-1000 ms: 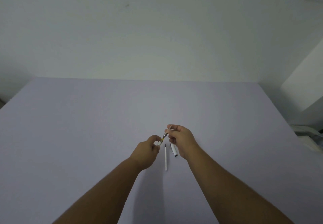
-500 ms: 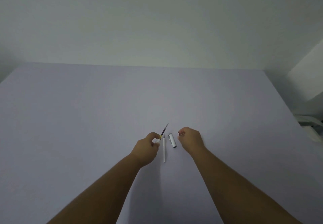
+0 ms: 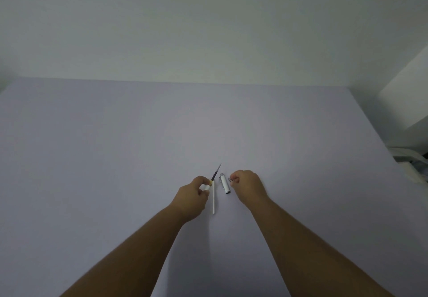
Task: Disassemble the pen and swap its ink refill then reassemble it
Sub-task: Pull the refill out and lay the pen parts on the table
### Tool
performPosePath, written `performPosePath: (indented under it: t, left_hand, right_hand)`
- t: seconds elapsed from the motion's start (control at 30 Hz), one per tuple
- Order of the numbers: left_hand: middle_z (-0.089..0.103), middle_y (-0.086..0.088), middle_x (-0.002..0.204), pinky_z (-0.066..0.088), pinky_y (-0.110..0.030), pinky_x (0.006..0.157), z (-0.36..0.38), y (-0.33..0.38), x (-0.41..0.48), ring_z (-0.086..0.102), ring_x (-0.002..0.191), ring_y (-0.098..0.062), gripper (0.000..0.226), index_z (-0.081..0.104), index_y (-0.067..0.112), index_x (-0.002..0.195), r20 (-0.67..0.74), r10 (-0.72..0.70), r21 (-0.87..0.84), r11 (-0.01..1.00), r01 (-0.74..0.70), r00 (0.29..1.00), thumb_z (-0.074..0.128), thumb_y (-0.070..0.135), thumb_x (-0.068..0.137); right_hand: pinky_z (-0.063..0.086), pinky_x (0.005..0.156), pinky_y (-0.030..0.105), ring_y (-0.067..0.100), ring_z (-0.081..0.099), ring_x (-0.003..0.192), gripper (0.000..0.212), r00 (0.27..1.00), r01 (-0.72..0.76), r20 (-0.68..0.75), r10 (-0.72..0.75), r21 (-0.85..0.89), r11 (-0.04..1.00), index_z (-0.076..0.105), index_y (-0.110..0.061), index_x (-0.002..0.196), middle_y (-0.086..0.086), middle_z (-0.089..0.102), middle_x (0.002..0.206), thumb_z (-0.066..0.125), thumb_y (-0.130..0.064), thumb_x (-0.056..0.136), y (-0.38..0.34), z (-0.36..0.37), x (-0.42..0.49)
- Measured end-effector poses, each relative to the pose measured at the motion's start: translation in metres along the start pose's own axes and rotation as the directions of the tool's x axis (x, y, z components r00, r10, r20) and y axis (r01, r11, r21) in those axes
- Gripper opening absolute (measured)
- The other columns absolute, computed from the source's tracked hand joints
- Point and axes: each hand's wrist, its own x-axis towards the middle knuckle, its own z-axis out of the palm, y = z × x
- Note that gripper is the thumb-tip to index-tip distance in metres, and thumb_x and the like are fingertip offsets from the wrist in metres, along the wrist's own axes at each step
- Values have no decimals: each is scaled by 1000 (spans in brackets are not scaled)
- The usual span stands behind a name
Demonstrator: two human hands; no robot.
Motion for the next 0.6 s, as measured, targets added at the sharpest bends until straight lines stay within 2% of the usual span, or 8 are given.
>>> performPosePath:
  t: [0.23,0.33,0.37,0.43,0.47,0.5,0.57,0.6]
  left_hand:
    - [63,-5,80,57,-43,84,1,1,-3,59,70,-23,14,50,33,101,10,8,15,1000,-8,1000,43,21,97]
    - [63,-5,81,58,-44,85,0,4,-4,59,72,-23,14,50,33,101,1,13,18,1000,-13,1000,44,22,97]
    - [63,-6,81,58,-44,84,0,5,-4,59,72,-23,14,51,33,102,-2,16,17,1000,-16,1000,44,22,97]
    - [64,-8,84,58,-43,84,1,10,-4,60,74,-24,15,52,30,106,-7,26,17,1000,-26,1000,44,22,97]
    - [66,-10,86,58,-44,85,1,12,-4,61,75,-25,17,53,28,109,-9,33,22,999,-32,999,44,21,97]
    - [67,-13,88,58,-45,85,2,14,-4,61,76,-26,19,54,26,112,-11,41,28,999,-40,999,45,21,96]
    - [68,-15,90,58,-47,85,3,17,-4,62,78,-27,21,53,24,115,-7,52,36,998,-51,999,45,22,96]
    - [67,-14,89,57,-48,85,4,17,-4,61,77,-27,22,53,24,116,-2,55,37,998,-55,998,45,22,95]
  right_hand:
    - [44,93,32,27,58,112,29,1000,-12,-9,12,21,1000,65,-10,118,12,62,121,50,-14,93,-1,-2,-3]
    - [45,89,27,23,61,104,27,995,-30,-86,53,251,968,68,-10,111,7,67,111,53,-14,90,-7,-10,-8]
    - [46,84,26,21,62,96,22,995,-46,-67,79,393,918,70,-11,105,4,68,102,56,-15,88,-10,-15,-10]
    - [45,70,24,15,56,74,12,991,-134,94,95,656,742,72,-14,91,0,64,81,62,-17,86,-19,-23,-14]
    - [43,64,23,13,52,69,9,981,-180,181,70,710,681,71,-15,87,-1,62,76,62,-16,86,-23,-26,-16]
    - [42,62,22,12,50,66,9,970,-202,239,37,715,669,71,-16,85,0,61,74,62,-14,86,-25,-27,-17]
    - [41,59,21,10,50,64,11,962,-200,272,4,700,686,69,-17,84,0,63,76,60,-12,88,-28,-27,-17]
    - [41,58,20,10,50,63,11,967,-201,253,15,727,657,68,-17,84,0,63,76,59,-12,89,-29,-29,-15]
